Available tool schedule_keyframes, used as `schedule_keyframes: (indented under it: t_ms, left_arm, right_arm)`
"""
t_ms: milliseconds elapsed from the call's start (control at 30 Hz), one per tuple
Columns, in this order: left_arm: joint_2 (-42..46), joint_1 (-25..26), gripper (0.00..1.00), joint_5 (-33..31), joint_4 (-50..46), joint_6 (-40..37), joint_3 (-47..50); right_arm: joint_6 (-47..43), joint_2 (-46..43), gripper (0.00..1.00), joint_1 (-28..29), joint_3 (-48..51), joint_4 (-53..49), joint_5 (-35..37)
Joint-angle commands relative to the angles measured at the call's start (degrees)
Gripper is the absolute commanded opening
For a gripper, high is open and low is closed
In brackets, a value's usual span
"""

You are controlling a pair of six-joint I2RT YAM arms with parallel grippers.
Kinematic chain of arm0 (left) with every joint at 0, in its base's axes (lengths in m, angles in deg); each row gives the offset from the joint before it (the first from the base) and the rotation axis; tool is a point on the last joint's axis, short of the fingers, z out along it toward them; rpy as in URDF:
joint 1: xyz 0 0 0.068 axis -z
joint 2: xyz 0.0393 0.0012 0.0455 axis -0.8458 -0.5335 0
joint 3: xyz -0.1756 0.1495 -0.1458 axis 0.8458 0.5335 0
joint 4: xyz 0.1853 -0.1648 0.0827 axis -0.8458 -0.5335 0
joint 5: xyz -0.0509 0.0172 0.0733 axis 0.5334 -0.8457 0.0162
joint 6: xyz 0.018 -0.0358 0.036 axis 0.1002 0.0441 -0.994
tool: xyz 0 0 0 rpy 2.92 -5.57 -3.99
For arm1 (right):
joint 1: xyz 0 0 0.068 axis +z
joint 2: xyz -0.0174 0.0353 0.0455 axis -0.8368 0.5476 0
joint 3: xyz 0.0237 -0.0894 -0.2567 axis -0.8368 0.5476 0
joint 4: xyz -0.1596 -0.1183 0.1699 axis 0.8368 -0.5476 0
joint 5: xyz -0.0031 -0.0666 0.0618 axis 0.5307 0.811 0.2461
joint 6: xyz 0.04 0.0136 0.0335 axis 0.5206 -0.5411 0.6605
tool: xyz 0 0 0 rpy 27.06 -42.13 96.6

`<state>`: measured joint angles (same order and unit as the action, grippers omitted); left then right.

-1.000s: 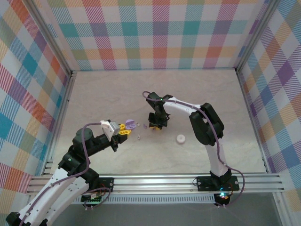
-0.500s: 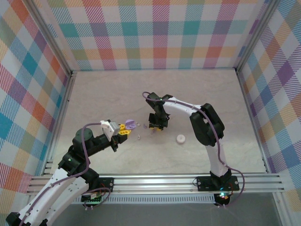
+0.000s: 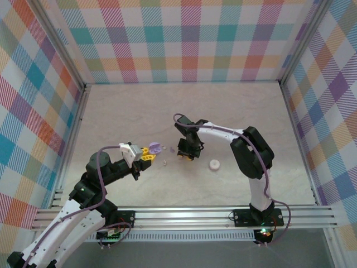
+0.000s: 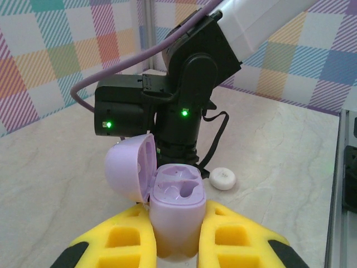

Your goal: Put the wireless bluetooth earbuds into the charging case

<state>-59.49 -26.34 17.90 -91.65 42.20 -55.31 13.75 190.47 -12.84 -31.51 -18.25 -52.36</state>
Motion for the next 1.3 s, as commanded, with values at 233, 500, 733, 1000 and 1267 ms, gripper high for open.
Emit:
schedule_keyframes:
  t_ms: [233,500,733,1000,1267]
  left_arm:
    - [1.7,0.3,0.0,2.4,-0.2,-0.8,-1.5]
    - [2.2,0.3,0.0,2.7,0.1,-0.6,-1.1]
    - [3.2,0.3,0.0,2.7,-0.4,-0.3,-1.1]
    - [3.1,0.3,0.0,2.9,0.2,0.0,-0.7]
    - [2.1,0.3,0.0,3.0,-2.8,-0.7,-2.6]
  right_arm:
    - [4.3,1.0,0.3,0.7,-0.9,1.5,0.4]
    - [3.2,2.8,0.27,1.4,-2.2,-0.3,1.0]
    - [1.1,4.2,0.2,1.3,-4.1,-1.9,2.4]
    - [-2.2,4.8,0.14,1.3,-4.4,-3.2,2.2]
    - [-4.2,2.4,0.28,1.4,-3.5,-3.7,3.0]
